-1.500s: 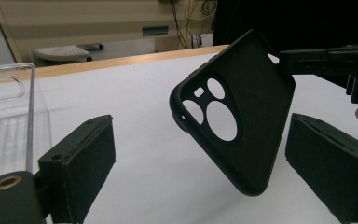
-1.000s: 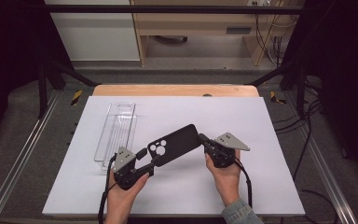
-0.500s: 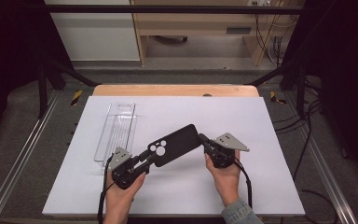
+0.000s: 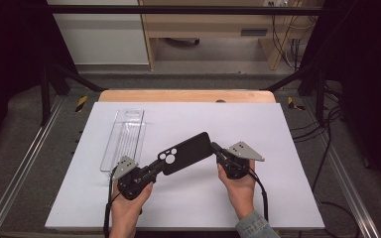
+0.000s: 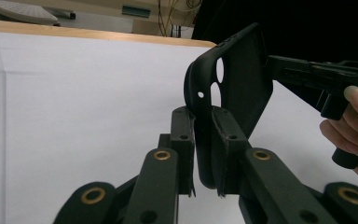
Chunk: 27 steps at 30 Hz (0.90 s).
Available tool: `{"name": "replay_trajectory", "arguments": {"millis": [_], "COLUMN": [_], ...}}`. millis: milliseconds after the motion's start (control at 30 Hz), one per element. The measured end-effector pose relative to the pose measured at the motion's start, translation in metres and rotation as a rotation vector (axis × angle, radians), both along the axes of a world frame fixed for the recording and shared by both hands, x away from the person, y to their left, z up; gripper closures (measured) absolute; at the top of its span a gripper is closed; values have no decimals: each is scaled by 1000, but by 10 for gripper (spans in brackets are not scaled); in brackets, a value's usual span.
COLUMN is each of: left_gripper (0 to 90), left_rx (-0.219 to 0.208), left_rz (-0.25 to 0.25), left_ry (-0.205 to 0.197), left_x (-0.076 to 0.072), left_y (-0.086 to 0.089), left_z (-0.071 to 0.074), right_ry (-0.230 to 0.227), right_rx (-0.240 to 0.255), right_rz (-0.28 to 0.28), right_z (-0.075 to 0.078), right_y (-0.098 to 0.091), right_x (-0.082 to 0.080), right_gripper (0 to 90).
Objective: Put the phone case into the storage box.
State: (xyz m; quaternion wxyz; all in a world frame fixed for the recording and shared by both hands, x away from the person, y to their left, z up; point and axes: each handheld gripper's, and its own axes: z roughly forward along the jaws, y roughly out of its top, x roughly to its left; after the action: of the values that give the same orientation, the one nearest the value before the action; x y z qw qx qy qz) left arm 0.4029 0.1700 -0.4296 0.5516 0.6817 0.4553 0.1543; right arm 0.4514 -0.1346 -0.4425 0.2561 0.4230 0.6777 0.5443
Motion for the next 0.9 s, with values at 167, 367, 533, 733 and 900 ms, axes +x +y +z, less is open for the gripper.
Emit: {"name": "replay_trajectory", "arguments": {"millis": [167, 367, 533, 733, 900], "left_gripper": [822, 833, 837, 840, 842], "left_rx": [-7, -10, -16, -13, -1], "left_rz": [5, 4, 2, 23, 40], "left_ry": [4, 0, -4, -14, -23], "left_x": [0, 0, 0, 0, 2], "left_y": [1, 1, 4, 6, 6], "left_z": [0, 0, 1, 0, 0], "right_ry": [-2, -2, 8, 14, 36], "right_rx": [-1, -2, 2, 2, 17], "right_rz": [3, 6, 15, 28, 36], "right_z": [0, 0, -2, -3, -5], "right_y": [1, 1, 1, 4, 5], "right_x": [0, 0, 1, 1, 2], "right_gripper": [884, 883, 880, 875, 815]}}
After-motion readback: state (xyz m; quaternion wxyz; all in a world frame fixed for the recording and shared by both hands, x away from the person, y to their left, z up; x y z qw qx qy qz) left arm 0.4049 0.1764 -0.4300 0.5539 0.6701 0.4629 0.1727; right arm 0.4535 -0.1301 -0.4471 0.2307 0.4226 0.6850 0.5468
